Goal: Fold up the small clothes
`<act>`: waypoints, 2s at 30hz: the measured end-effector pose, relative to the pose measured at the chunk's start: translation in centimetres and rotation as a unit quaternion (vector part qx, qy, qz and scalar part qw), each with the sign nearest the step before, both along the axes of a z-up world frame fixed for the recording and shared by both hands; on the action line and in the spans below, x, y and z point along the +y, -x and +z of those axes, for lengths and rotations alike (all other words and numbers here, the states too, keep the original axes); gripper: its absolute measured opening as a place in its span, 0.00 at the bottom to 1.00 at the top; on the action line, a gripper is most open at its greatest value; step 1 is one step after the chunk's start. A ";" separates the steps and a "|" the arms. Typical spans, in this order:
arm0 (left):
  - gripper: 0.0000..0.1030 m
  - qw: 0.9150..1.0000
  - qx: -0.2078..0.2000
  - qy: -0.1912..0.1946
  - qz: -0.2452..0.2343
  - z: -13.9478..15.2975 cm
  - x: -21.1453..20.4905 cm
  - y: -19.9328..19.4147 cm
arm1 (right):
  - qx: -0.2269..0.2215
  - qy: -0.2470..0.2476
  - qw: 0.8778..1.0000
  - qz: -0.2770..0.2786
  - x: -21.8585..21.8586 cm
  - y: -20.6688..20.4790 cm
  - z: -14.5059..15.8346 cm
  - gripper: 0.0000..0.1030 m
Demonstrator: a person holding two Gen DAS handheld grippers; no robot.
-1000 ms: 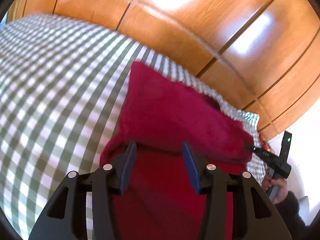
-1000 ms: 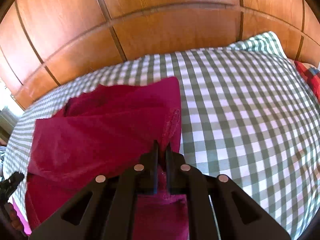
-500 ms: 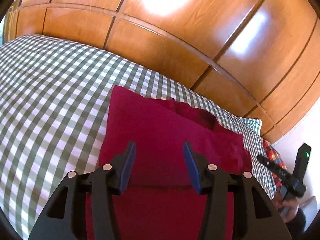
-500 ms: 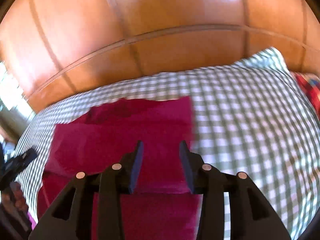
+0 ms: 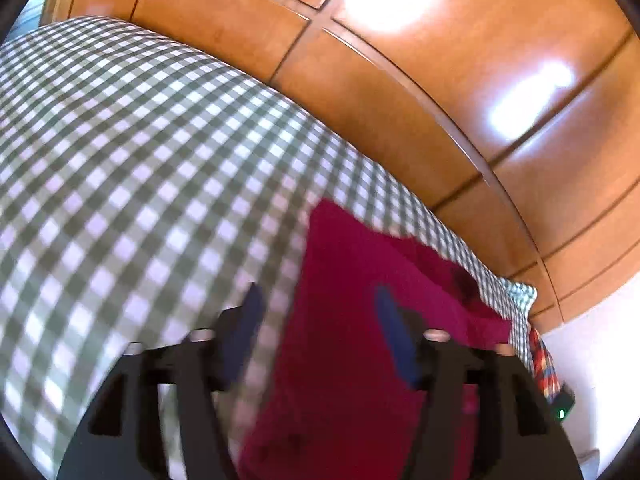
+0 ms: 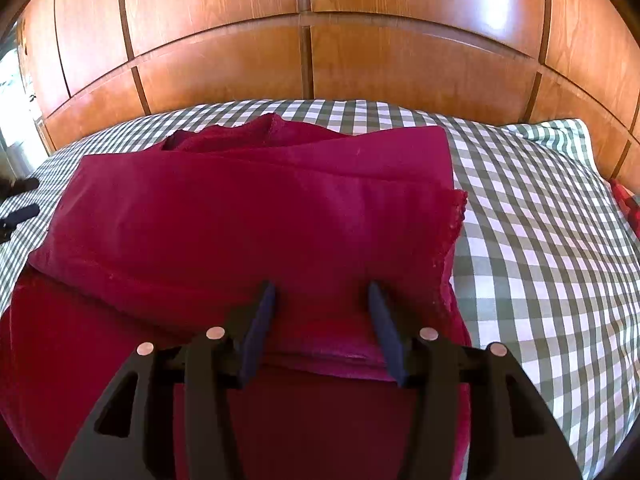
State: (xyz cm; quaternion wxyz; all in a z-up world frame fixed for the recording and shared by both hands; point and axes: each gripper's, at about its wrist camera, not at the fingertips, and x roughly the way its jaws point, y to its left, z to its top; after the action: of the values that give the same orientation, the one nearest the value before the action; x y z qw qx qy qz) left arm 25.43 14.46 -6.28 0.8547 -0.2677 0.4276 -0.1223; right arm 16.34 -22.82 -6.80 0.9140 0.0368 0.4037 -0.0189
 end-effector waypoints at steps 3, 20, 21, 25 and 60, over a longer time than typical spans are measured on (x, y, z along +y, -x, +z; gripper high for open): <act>0.68 0.999 0.029 0.016 -0.014 -1.1 0.1 -2.8 | -0.002 -0.001 1.000 0.000 -0.1 0.3 -0.1 0.48; 0.08 0.969 0.000 -0.246 -0.026 -3.6 -6.8 -6.4 | -0.007 0.019 1.000 0.000 0.4 -0.3 -0.2 0.49; 0.08 0.969 0.003 -0.245 -0.024 -3.4 -6.8 -6.5 | -0.008 0.018 1.000 0.000 0.3 -0.3 -0.2 0.50; 0.11 0.979 0.008 -0.204 -0.009 -1.1 -4.6 -3.9 | -0.008 0.014 1.000 0.001 0.1 -0.4 -0.3 0.50; 0.38 0.976 0.053 -0.181 -0.113 -2.9 -0.7 27.2 | 0.092 -0.063 0.994 0.013 -5.8 16.4 -0.3 0.75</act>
State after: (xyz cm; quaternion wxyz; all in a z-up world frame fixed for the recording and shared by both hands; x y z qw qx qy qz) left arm -1.82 13.75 -9.22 0.8460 -0.0645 0.5145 -0.1244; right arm -0.05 -28.57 -7.06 0.8689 0.0871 0.4871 0.0149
